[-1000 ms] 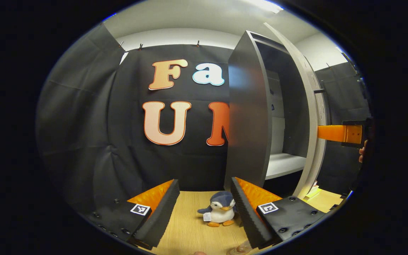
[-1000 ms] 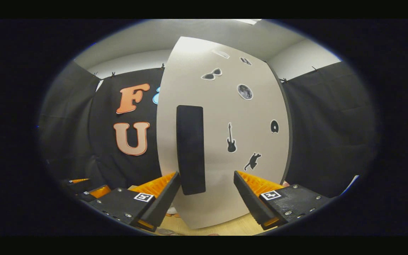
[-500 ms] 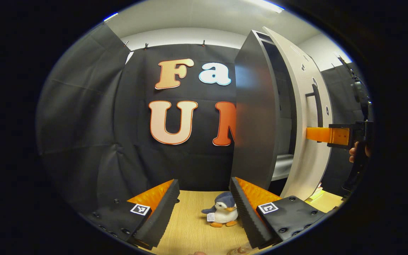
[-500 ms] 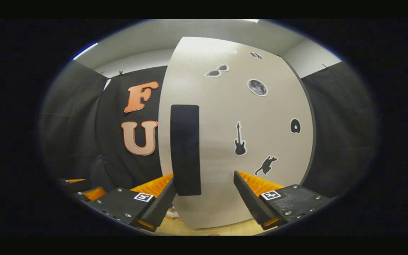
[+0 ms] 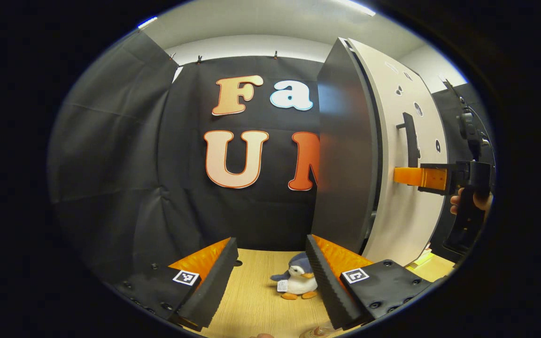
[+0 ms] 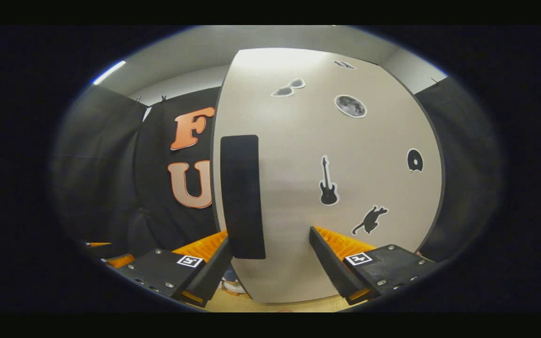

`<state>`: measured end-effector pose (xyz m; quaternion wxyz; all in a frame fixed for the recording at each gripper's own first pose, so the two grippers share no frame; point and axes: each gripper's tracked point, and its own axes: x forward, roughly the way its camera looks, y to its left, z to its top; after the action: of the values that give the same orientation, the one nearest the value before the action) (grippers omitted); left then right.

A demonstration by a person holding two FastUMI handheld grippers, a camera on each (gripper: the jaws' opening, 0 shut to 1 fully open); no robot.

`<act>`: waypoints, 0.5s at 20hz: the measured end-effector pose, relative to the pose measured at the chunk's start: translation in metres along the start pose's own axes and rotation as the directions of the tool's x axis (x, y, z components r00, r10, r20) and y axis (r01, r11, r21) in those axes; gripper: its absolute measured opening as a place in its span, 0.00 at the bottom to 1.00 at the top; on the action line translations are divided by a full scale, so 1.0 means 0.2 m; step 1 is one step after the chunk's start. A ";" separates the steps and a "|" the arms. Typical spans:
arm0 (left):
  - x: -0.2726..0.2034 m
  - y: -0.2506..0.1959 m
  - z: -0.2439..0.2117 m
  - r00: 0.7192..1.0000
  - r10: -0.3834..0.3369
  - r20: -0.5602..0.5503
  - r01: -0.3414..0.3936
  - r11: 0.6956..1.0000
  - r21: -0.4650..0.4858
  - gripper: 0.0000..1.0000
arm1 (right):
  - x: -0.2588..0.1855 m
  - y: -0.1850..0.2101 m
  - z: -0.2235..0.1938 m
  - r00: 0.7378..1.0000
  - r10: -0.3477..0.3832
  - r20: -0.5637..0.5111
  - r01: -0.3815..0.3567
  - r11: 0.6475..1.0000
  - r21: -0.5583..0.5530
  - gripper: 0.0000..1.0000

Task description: Open the cabinet door with the right hand, grasp the bottle in the cabinet with the left hand and place it on the coaster, then close the cabinet door with the right hand.

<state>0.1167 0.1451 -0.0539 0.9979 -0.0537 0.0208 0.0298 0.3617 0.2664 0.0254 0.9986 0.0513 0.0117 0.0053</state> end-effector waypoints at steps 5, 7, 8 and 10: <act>0.02 -0.02 -0.02 1.000 0.012 -0.011 -0.012 1.000 -0.002 0.95 | 0.06 0.01 -0.01 1.000 -0.014 0.006 0.014 0.999 -0.046 0.97; 0.02 -0.03 -0.01 1.000 0.014 -0.006 -0.014 1.000 0.003 0.95 | 0.06 0.01 -0.01 1.000 -0.014 0.006 0.014 0.999 -0.042 0.95; 0.02 -0.04 -0.01 1.000 0.013 -0.003 -0.013 1.000 0.004 0.95 | 0.06 0.01 -0.01 1.000 -0.012 0.004 0.012 0.999 -0.046 0.95; 0.02 -0.05 -0.01 1.000 0.015 -0.004 -0.015 1.000 0.004 0.94 | 0.06 0.01 -0.01 1.000 -0.004 0.006 0.004 0.999 -0.046 0.95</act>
<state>0.1205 0.1351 -0.0546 0.9977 -0.0518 0.0234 0.0370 0.3747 0.2692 0.0233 0.9996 0.0285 0.0087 0.0035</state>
